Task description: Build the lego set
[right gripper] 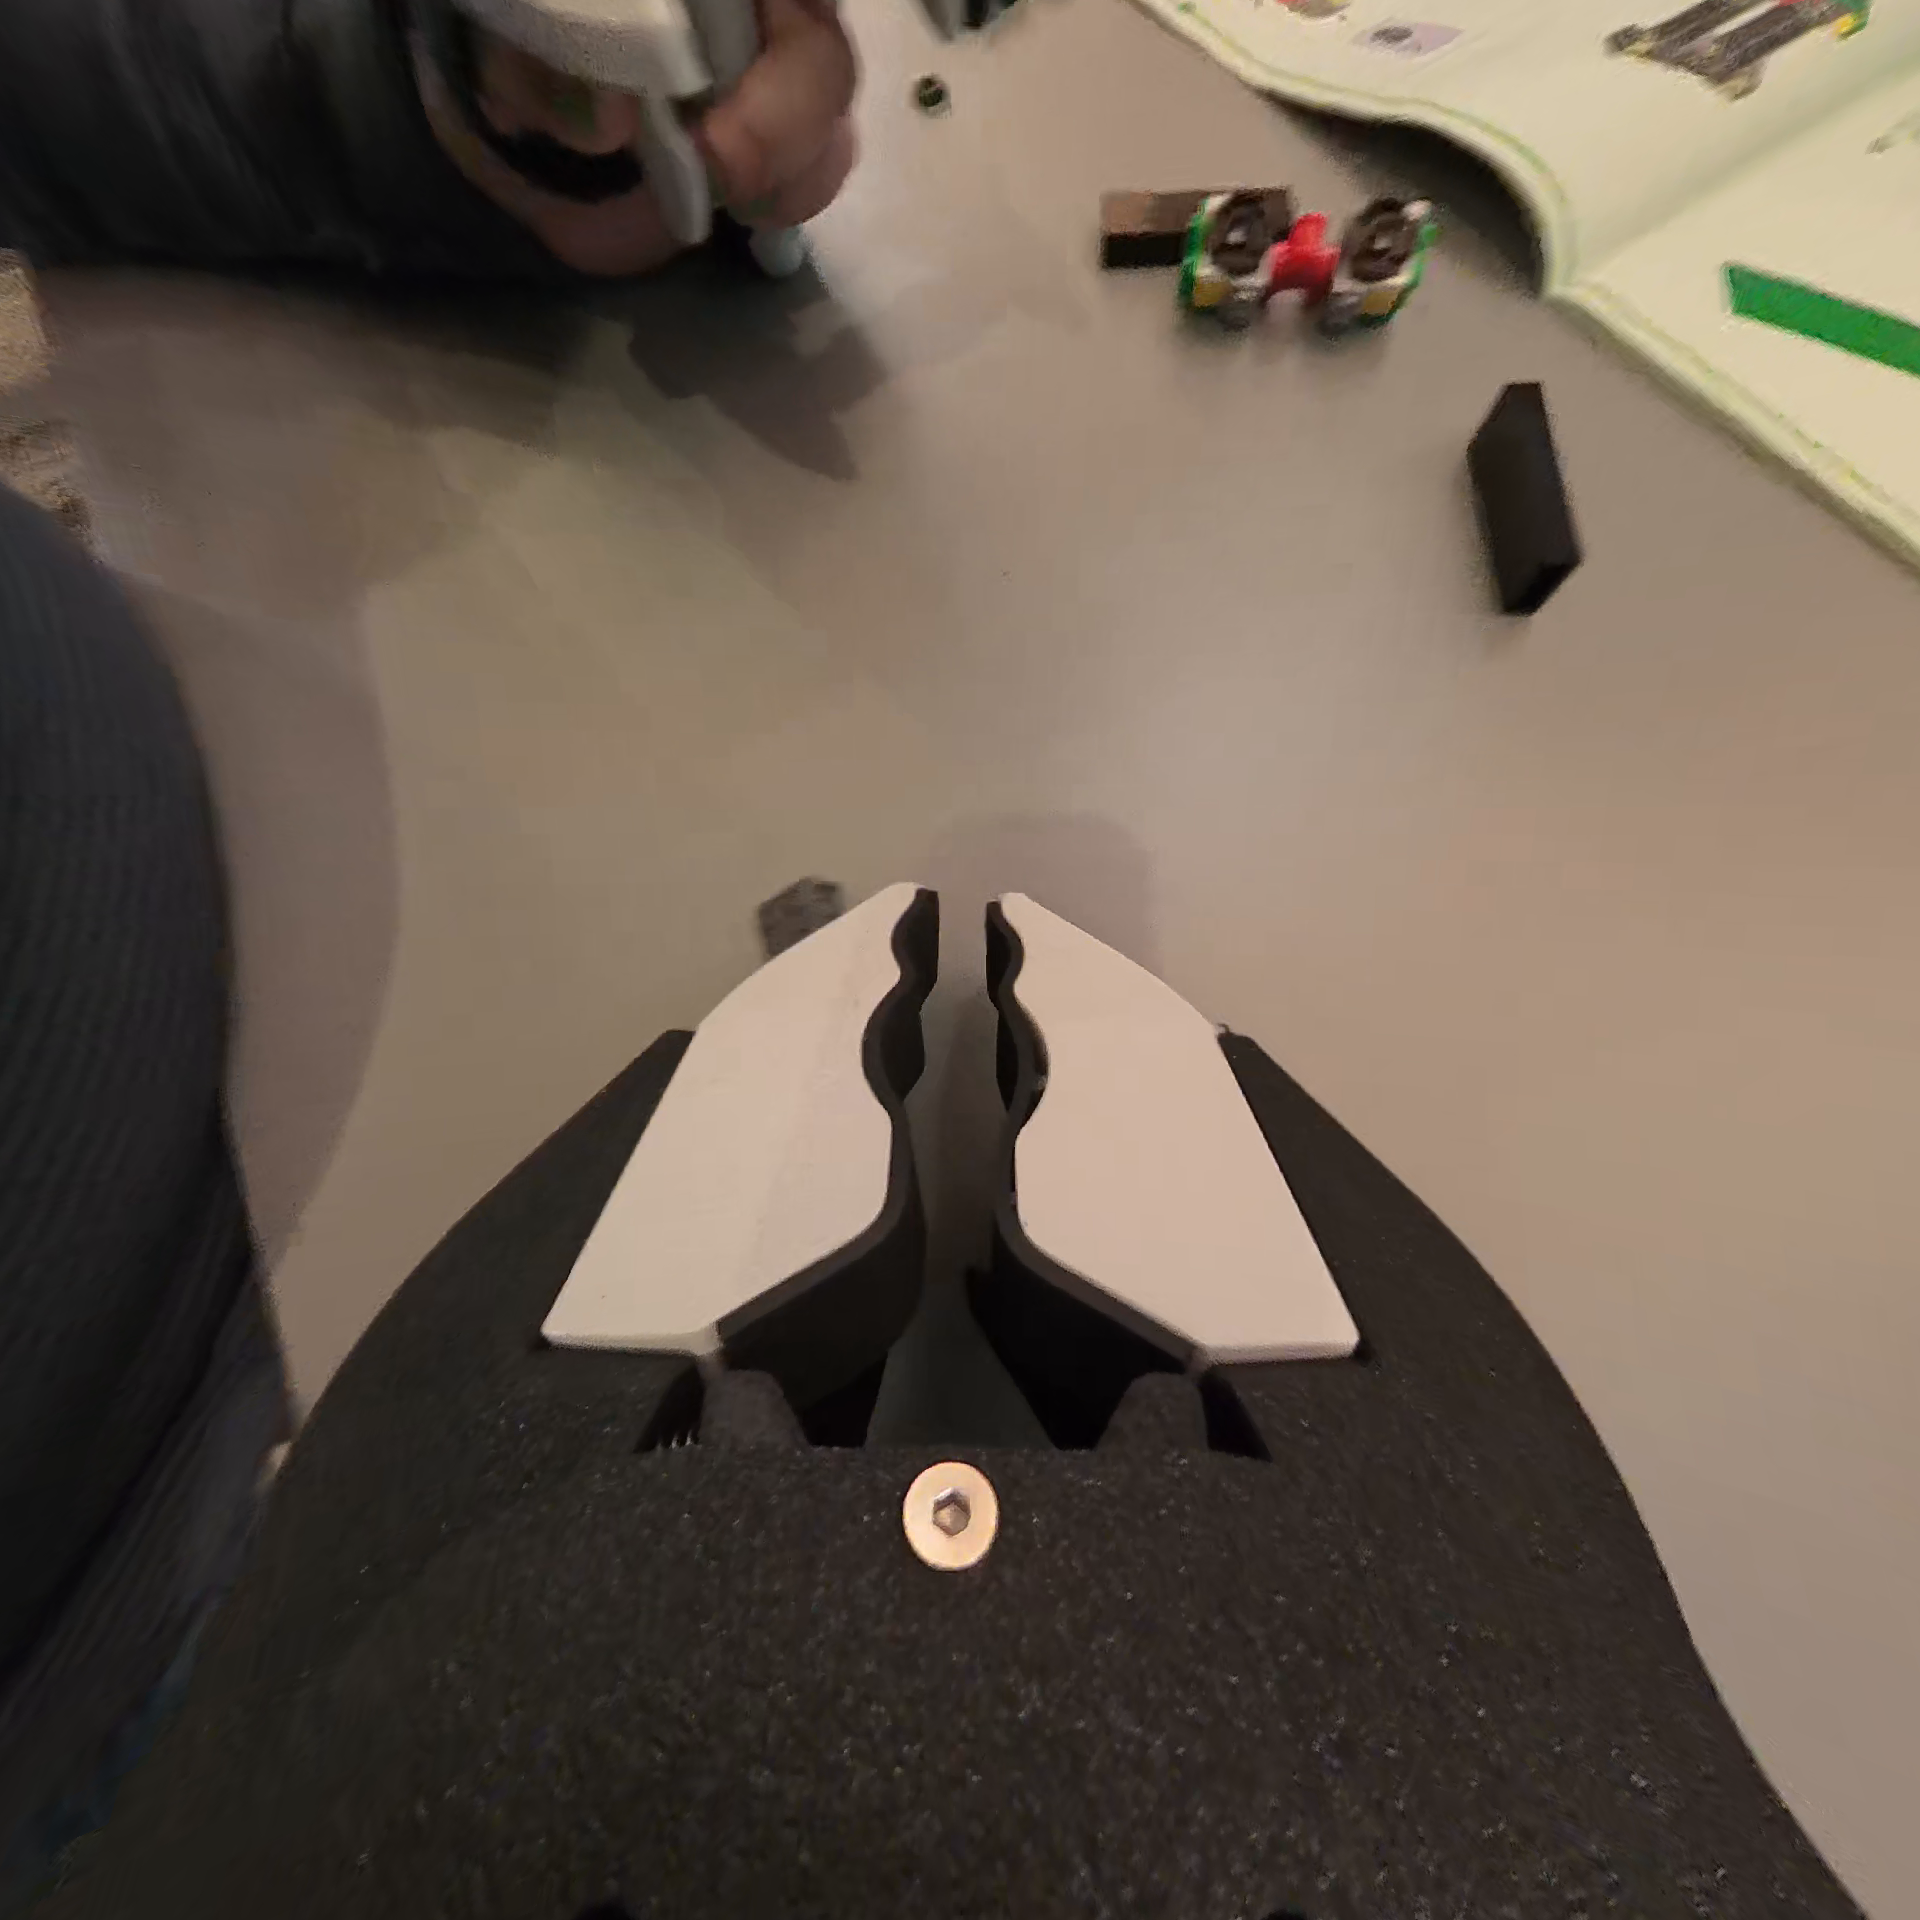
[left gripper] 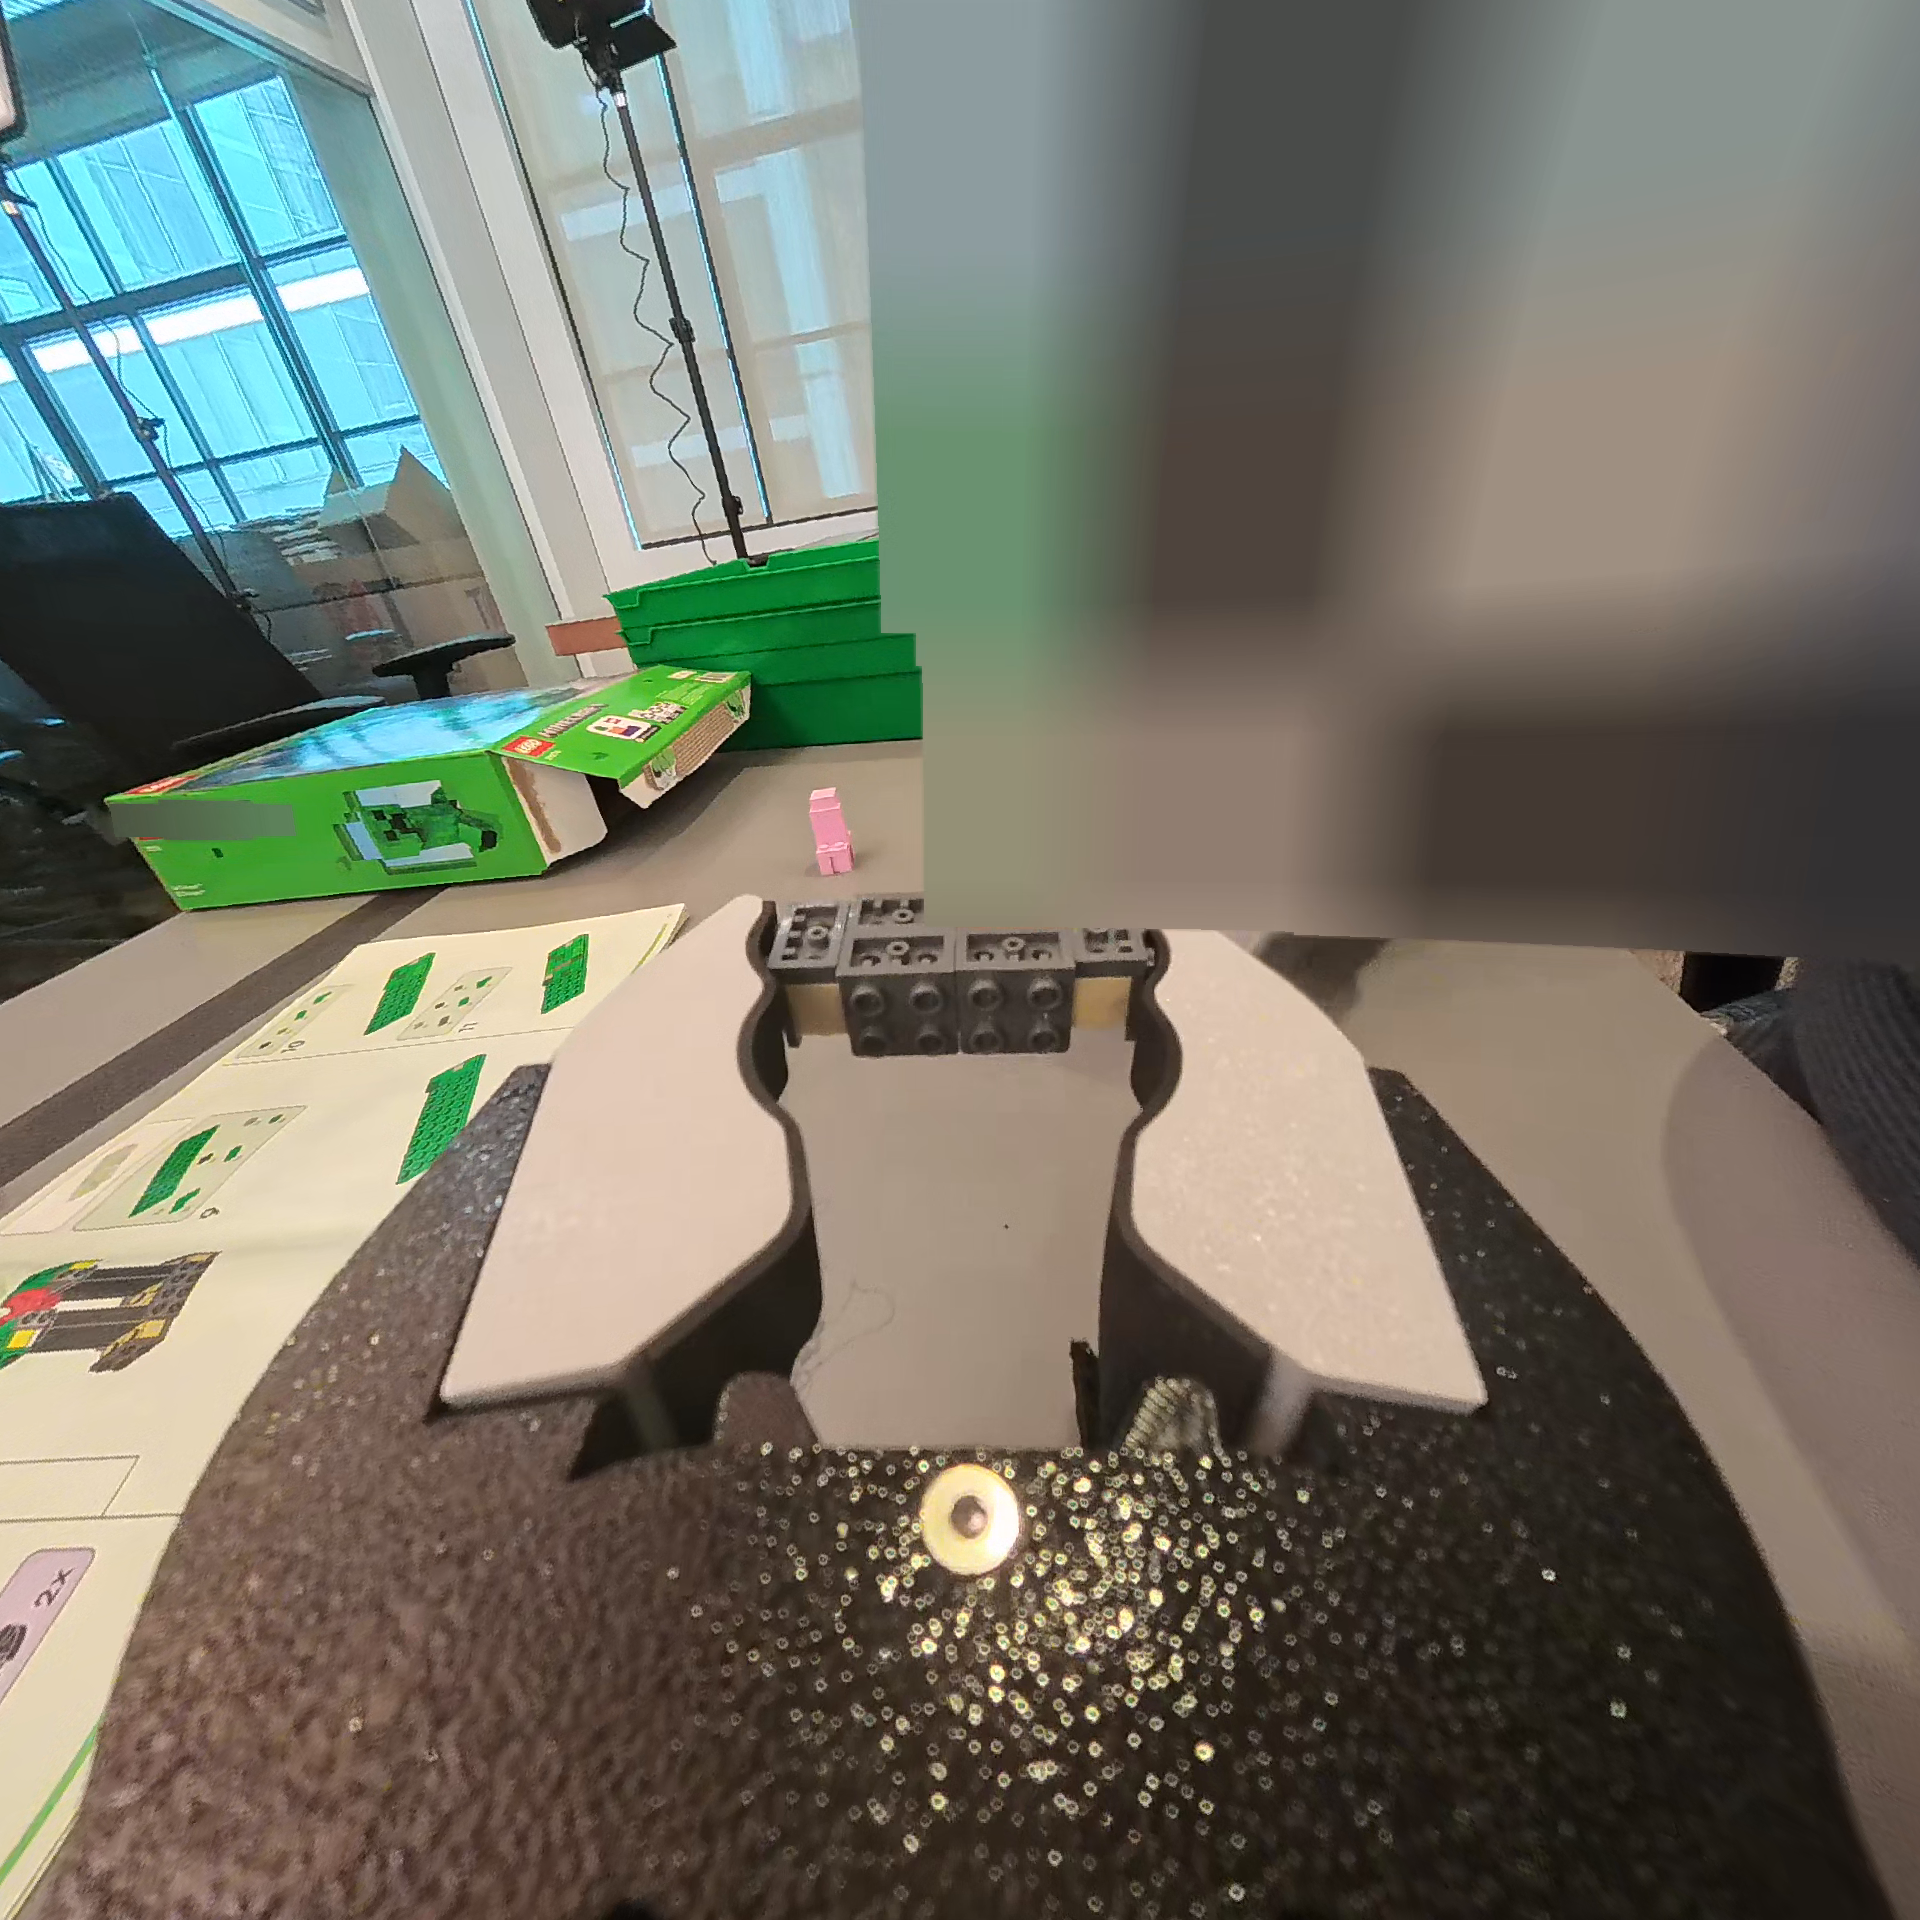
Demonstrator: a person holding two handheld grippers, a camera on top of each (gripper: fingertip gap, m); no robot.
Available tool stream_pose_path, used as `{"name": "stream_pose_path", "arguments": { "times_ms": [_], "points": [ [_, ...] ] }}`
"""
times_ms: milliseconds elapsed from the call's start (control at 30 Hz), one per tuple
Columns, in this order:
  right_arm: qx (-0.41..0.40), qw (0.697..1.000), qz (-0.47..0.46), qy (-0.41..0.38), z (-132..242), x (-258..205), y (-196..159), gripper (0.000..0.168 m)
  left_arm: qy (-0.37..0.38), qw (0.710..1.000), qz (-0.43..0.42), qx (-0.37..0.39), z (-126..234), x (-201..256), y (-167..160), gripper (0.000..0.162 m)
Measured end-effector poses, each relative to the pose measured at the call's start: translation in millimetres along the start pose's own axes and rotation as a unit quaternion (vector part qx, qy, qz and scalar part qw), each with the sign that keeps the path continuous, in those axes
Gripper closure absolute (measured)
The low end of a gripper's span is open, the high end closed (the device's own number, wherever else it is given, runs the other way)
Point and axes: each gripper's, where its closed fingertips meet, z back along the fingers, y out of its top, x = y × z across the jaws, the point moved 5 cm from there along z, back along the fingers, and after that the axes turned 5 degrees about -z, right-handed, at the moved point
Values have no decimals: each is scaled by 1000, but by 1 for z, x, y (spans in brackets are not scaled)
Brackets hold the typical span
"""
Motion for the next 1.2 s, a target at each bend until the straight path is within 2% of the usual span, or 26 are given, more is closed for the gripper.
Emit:
{"name": "stream_pose_path", "arguments": {
  "times_ms": [100,200,433,633,733,833,900,1033,1200],
  "points": [
    [7,1000,8,29,2,-31,-8,168,-1,1000,-3,-3,-1,1,0,98],
    [4,999,8,48,-6,-53,-6,168,-2,1000,-4,-3,-1,1,0,98],
    [-29,999,26,-22,-24,-59,1,168,-1,1000,-6,-2,0,1,0,98],
    [-68,996,16,-59,-16,-47,-9,168,-2,1000,-6,-1,0,1,0,98],
    [-74,991,26,-107,-9,-37,-13,168,-2,1000,-6,-1,0,1,0,98],
    [-65,984,13,-164,-5,-29,-13,168,-2,1000,-6,-1,0,1,0,98],
    [-36,983,-36,-175,-3,-27,-11,168,-3,1000,-5,-1,0,1,0,98],
    [-12,980,-115,-163,-6,-33,-9,141,-3,1000,-4,-1,0,1,0,98],
    [-2,971,-131,-200,-13,-37,-7,141,-4,1000,-4,-1,0,1,0,98]
  ]
}}
